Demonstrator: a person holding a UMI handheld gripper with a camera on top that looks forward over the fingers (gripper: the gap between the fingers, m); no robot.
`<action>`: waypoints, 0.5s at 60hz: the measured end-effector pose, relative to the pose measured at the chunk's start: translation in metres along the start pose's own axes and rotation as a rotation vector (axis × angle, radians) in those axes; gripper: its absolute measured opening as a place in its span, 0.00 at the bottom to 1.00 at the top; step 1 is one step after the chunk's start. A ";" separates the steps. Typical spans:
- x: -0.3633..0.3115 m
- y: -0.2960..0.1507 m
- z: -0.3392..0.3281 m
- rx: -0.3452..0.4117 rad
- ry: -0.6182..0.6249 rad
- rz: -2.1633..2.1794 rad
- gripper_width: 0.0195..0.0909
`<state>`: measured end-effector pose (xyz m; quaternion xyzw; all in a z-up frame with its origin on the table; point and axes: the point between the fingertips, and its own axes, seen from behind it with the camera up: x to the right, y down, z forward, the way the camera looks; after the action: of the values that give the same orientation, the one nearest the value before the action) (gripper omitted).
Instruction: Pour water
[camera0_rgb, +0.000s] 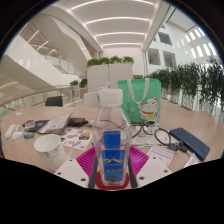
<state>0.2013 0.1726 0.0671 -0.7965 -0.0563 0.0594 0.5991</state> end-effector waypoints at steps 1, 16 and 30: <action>-0.002 0.001 0.001 -0.008 0.006 0.004 0.41; -0.008 -0.005 -0.066 -0.116 0.097 0.051 0.89; -0.069 -0.025 -0.200 -0.155 0.211 0.013 0.89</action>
<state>0.1655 -0.0211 0.1481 -0.8425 0.0075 -0.0254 0.5381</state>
